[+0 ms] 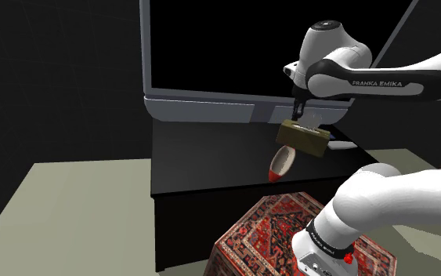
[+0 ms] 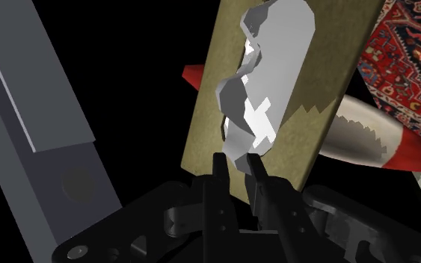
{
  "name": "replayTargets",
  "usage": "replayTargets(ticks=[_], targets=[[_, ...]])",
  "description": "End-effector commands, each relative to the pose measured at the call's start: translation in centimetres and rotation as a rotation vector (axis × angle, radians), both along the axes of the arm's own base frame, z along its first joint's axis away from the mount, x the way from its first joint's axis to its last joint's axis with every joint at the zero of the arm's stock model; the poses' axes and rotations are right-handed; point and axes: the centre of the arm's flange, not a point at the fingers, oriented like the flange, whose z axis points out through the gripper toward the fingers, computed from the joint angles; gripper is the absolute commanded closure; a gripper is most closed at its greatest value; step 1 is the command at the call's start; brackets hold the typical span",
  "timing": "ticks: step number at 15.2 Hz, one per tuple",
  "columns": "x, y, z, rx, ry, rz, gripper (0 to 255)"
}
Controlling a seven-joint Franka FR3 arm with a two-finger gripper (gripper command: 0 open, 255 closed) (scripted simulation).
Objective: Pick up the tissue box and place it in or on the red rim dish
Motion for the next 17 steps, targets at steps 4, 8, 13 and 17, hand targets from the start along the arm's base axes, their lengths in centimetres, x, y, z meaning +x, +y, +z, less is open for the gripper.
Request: replayTargets(ticks=[4, 8, 13, 17], targets=[[0.0, 0.0, -2.7, 0.000, 0.000, 0.000, 255], [0.0, 0.0, -4.8, 0.000, 0.000, 0.000, 255], [0.0, 0.0, -7.4, 0.000, 0.000, 0.000, 255], [0.0, 0.0, -8.1, 0.000, 0.000, 0.000, 255]])
